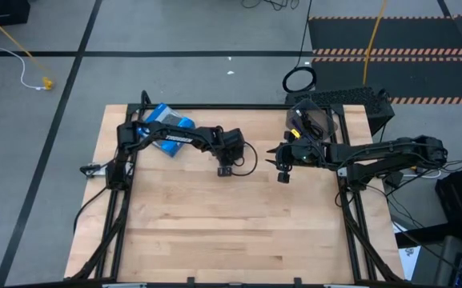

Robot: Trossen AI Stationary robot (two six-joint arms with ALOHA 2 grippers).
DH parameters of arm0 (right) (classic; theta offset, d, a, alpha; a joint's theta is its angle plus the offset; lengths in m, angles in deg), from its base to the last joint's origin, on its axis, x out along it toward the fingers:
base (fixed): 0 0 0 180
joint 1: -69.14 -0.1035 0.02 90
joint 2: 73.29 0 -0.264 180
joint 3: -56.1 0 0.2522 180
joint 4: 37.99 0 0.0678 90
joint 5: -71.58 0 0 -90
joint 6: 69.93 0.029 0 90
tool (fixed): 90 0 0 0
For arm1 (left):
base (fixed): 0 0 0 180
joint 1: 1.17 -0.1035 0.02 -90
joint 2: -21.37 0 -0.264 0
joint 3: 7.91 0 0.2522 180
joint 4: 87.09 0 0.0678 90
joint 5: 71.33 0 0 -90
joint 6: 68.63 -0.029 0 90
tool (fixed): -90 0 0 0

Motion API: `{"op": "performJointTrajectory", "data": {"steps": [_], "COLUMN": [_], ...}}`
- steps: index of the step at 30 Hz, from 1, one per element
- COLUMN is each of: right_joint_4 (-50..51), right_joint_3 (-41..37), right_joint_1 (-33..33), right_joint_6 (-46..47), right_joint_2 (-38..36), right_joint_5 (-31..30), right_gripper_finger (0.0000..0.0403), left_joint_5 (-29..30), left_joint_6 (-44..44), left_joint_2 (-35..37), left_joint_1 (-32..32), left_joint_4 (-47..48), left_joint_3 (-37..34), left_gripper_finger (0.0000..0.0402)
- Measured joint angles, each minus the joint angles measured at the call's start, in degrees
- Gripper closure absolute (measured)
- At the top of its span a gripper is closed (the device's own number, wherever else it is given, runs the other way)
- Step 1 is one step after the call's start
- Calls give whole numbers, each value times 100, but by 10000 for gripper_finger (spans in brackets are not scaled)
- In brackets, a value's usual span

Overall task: Pick and place USB-C Cables
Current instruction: Put the black charger cable into the bin

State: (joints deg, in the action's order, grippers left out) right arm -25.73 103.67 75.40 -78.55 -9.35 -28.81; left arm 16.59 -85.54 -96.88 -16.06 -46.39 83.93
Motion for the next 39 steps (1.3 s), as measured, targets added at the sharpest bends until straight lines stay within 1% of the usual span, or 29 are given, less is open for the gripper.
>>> {"op": "performJointTrajectory", "data": {"steps": [4, 7, 9, 12, 14, 17, 22, 28, 33, 36, 39], "right_joint_4": [-1, -2, -2, 0, -2, -1, -3, -115, -720, -1272, -2052], "right_joint_3": [0, 0, 0, 0, 2, 2, 2, 4, 4, 4, 4], "right_joint_1": [0, 1, 0, 0, 2, 0, 0, 0, 0, 0, 0], "right_joint_6": [0, 11, 37, 39, 39, 39, 42, 146, 482, 734, 951], "right_joint_2": [0, 0, 0, 0, 0, 0, 0, 2, 2, 2, 2], "right_joint_5": [0, 0, 0, 0, 0, 0, 0, 2, 61, 366, 766], "right_gripper_finger": [268, 268, 268, 268, 268, 268, 268, 268, 268, 268, 268], "left_joint_5": [-1, 3, 26, 44, 44, 41, 65, 79, 78, 70, 72], "left_joint_6": [7, 5, 5, 5, 6, 8, 5, -37, 55, 156, 194], "left_joint_2": [-11, 11, 63, 253, 490, 857, 1641, 2666, 3327, 3487, 3485], "left_joint_1": [0, 0, -7, -12, -13, -9, -9, -8, 112, 299, 577], "left_joint_4": [-78, 20, 94, 163, 182, 240, 334, 324, 259, 87, -513], "left_joint_3": [3, 32, 24, 7, 11, 17, 20, 22, 24, 24, 24], "left_gripper_finger": [347, 367, 369, 357, 350, 350, 362, 357, 360, 360, 361]}}
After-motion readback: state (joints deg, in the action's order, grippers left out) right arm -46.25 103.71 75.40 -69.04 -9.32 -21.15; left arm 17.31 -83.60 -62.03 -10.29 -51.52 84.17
